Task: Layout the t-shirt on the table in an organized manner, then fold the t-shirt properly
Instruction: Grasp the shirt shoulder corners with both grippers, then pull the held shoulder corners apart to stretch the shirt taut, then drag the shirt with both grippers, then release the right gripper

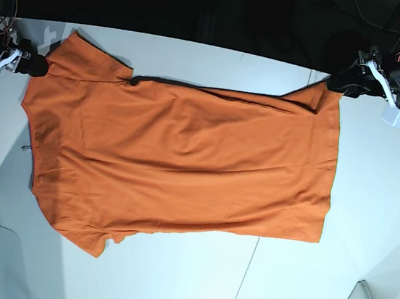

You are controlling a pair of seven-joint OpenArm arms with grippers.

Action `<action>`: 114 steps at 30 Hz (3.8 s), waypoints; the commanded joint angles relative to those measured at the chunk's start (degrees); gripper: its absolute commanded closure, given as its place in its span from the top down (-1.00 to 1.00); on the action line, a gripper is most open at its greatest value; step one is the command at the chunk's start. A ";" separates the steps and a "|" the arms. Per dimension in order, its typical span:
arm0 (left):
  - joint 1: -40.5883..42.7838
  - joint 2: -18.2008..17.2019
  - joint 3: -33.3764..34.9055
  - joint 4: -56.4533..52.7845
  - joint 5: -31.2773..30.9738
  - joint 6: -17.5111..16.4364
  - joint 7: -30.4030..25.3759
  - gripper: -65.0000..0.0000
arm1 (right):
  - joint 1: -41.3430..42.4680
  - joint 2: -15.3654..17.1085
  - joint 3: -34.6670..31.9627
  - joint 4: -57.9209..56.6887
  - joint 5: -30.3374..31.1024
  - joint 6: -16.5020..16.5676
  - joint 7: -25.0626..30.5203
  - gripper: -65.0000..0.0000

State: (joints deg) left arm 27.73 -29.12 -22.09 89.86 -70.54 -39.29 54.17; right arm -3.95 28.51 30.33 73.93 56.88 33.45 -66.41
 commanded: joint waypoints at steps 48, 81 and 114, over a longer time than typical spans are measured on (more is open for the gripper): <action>-2.95 -9.92 -0.33 6.93 0.09 -0.71 -2.49 -1.00 | 0.57 6.23 0.35 0.70 1.11 0.44 -2.69 -0.44; -2.95 -9.92 -0.33 6.93 1.68 -0.71 -2.73 -1.00 | -6.43 11.13 0.31 0.81 7.43 2.36 -6.40 -0.02; -5.16 -10.38 -0.33 6.93 2.89 -0.71 -2.71 -1.00 | -3.65 6.25 -5.86 3.15 7.43 1.97 -5.18 -1.00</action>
State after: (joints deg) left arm 23.07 -38.09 -21.80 95.98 -66.61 -39.46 52.71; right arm -8.45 33.30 23.86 76.36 63.88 35.62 -72.03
